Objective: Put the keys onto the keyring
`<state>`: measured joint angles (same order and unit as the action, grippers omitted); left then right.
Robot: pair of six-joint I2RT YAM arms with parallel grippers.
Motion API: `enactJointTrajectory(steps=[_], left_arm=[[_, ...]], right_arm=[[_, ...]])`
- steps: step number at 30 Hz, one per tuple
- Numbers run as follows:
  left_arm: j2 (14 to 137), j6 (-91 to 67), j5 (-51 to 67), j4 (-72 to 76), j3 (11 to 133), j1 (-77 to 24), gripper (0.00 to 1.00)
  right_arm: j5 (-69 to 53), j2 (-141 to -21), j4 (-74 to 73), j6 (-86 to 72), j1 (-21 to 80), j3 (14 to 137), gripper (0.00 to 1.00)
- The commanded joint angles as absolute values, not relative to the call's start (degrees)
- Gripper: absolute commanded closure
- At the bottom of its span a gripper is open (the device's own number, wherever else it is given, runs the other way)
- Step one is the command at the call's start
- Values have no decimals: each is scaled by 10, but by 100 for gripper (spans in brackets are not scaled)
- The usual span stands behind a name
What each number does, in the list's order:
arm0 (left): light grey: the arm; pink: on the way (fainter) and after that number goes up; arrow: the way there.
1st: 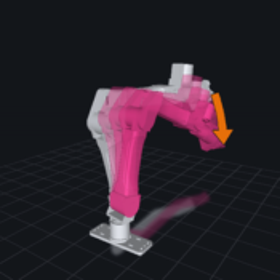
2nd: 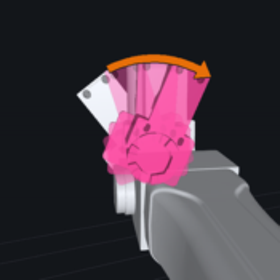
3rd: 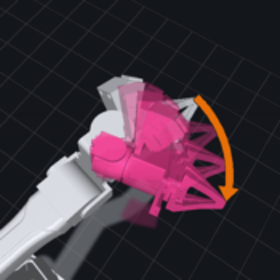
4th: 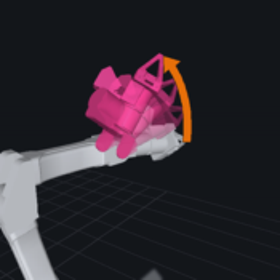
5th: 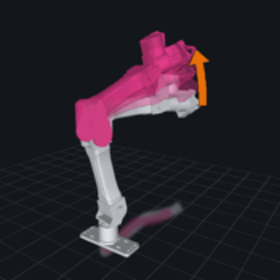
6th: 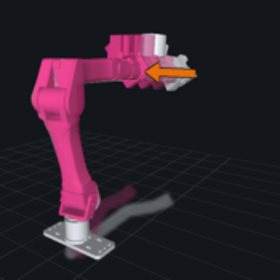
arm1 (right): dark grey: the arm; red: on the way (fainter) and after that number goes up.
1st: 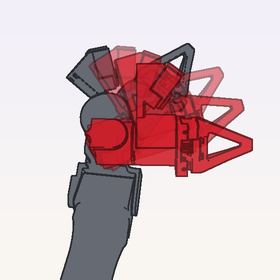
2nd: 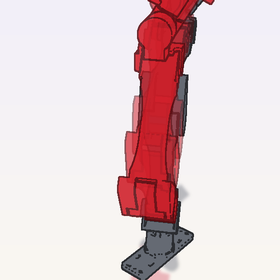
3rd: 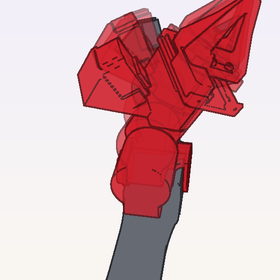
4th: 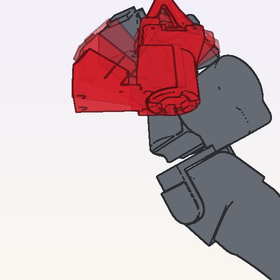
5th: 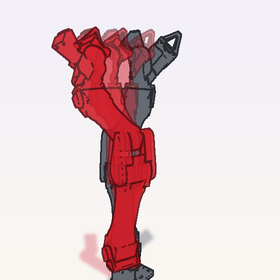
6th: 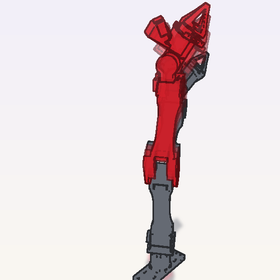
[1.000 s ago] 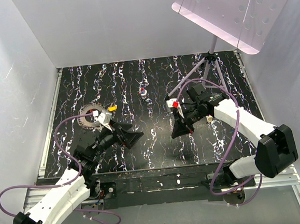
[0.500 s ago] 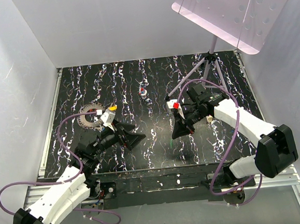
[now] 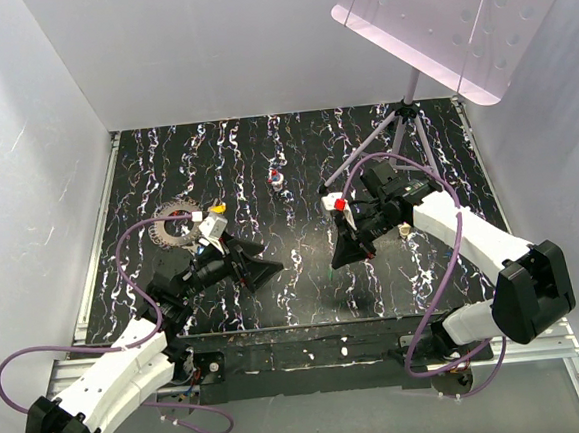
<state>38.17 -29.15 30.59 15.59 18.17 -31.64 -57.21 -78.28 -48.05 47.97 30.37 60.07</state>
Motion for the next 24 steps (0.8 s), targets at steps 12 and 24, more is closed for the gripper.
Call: enactJointTrajectory(steps=[12,24], left_arm=[[381,-279,322,174,201,-317,3],[389,-276,325,187,196,-317,4]], right_arm=[[-594,-777,-489,488,301,606,99],[-597,-779,-490,488,301,606,99]])
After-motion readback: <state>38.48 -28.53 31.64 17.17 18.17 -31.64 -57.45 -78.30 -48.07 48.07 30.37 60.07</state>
